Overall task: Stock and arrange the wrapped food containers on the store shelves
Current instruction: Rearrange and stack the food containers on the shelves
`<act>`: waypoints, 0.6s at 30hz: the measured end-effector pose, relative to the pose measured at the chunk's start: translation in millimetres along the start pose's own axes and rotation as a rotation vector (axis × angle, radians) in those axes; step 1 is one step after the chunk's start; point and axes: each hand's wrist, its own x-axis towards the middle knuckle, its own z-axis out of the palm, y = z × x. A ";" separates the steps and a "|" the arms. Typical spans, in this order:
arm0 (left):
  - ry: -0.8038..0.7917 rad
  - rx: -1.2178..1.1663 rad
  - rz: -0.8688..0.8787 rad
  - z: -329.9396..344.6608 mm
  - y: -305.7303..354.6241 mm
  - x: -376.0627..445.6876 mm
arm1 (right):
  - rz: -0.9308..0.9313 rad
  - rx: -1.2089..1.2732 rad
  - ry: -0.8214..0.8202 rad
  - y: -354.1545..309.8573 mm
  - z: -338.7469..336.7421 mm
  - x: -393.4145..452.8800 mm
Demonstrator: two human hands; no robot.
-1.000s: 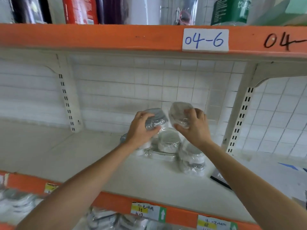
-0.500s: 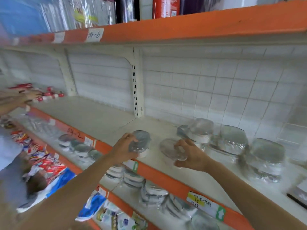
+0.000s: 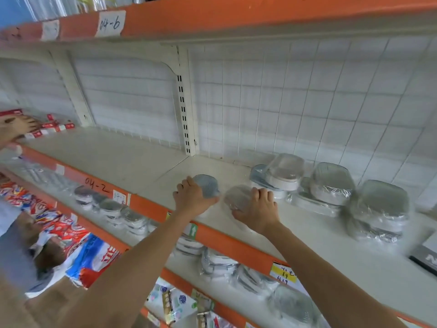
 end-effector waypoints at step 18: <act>0.461 -0.389 0.664 -35.3 -85.8 -141.4 | -0.427 -0.056 0.590 -21.8 -7.7 -167.5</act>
